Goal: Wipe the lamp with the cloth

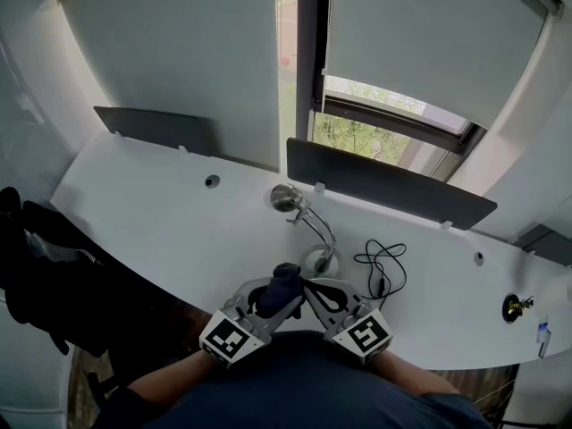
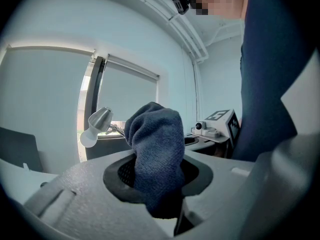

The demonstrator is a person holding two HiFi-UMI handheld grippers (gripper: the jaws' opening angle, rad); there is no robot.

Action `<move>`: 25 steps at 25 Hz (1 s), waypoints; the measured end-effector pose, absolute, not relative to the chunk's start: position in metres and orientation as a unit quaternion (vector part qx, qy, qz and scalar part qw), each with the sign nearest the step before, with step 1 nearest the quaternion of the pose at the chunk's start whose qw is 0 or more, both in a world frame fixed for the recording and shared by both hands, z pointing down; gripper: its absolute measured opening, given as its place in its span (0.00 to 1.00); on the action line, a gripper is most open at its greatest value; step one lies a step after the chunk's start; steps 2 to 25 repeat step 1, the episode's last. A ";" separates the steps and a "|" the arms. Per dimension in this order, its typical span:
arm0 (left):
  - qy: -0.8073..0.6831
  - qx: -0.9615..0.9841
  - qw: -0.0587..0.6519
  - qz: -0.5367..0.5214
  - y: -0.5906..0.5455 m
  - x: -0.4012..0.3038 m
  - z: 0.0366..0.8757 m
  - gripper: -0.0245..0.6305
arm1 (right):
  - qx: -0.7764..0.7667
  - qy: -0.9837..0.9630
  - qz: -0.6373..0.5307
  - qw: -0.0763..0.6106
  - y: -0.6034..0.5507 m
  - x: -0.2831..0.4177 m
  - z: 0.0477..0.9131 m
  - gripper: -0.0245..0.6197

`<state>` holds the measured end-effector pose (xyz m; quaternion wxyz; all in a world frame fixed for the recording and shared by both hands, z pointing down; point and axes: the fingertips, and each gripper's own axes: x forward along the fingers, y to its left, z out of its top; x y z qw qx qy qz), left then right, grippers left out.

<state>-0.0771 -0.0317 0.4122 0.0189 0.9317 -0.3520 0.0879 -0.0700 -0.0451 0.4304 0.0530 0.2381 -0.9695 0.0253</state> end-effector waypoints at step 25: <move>-0.352 0.932 0.019 0.087 -0.032 -0.077 0.412 0.24 | 0.238 -0.970 0.026 0.053 -0.045 -0.070 0.430 0.06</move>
